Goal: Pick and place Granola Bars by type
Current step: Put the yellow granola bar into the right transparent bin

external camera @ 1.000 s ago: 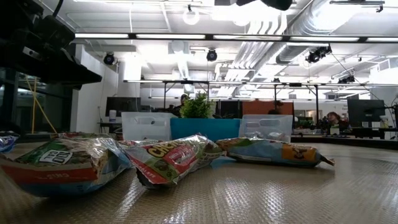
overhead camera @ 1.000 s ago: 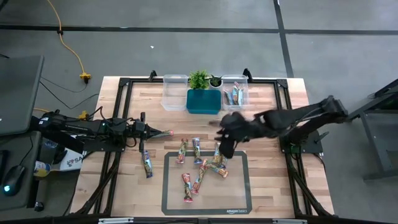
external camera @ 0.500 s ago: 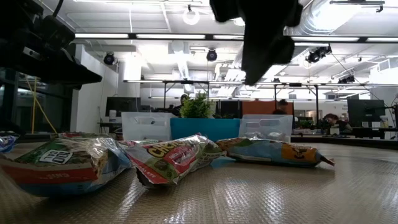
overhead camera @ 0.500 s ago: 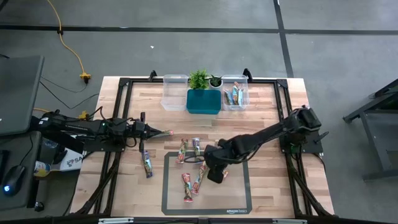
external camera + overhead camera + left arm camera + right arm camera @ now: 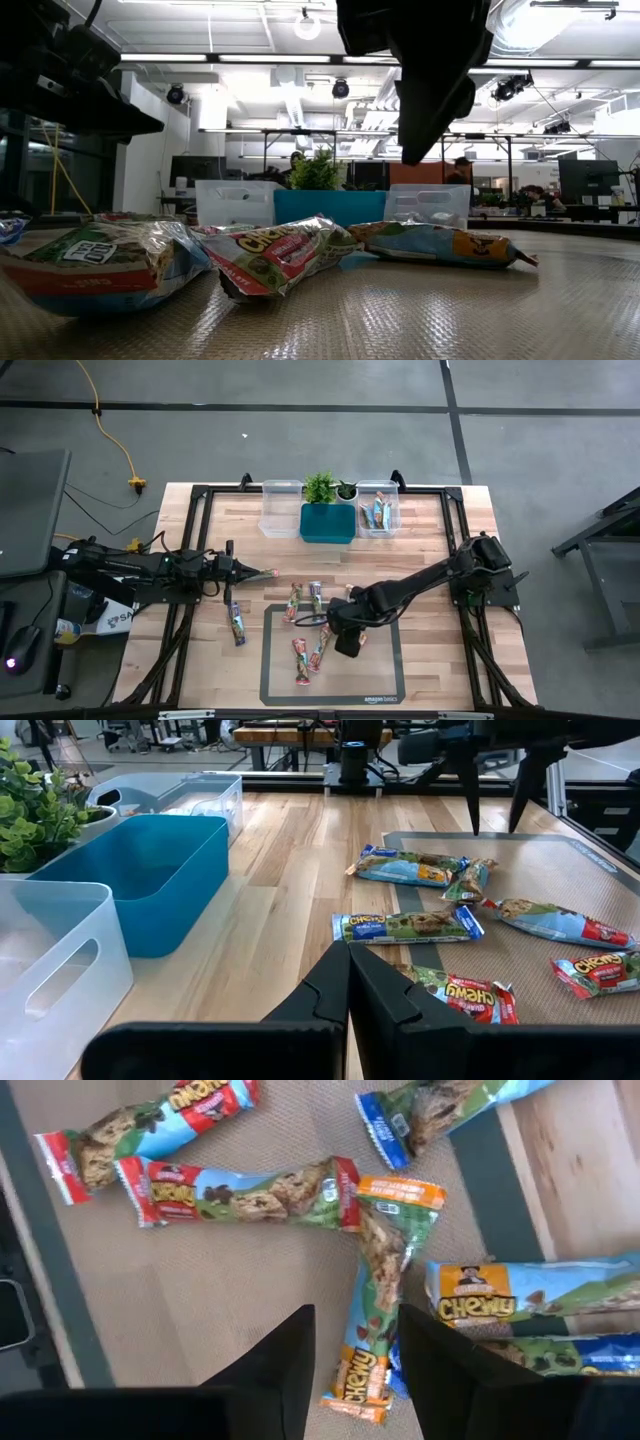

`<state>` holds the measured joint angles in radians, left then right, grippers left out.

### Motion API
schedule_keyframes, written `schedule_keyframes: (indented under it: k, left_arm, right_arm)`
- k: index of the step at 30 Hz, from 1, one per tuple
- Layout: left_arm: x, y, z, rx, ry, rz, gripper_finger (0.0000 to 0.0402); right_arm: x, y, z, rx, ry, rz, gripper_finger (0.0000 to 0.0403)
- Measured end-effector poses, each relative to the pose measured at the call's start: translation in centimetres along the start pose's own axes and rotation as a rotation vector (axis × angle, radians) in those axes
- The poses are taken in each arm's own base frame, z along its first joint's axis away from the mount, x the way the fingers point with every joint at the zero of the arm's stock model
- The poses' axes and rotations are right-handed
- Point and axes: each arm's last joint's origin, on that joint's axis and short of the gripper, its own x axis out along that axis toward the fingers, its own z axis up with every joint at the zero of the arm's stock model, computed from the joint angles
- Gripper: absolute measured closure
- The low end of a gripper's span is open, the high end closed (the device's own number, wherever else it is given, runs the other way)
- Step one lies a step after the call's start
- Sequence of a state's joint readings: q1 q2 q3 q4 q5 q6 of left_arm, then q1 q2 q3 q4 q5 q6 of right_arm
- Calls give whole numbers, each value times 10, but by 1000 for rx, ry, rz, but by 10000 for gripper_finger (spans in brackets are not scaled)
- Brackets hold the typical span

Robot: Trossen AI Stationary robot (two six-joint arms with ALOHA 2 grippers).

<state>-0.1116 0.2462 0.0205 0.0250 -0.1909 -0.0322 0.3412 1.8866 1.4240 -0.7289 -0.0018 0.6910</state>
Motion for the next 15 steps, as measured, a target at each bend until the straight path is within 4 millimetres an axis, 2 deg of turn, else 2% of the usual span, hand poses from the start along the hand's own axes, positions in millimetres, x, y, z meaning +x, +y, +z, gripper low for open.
schedule_keyframes:
  k: [10, 15]
  left_arm:
    - [0, 0, 0, 0, 0, 1, 400]
    - [0, 0, 0, 0, 0, 1, 400]
  right_arm:
    - [8, 1, 0, 5, 8, -3, 219]
    - [22, 2, -4, 3, 26, -40, 208]
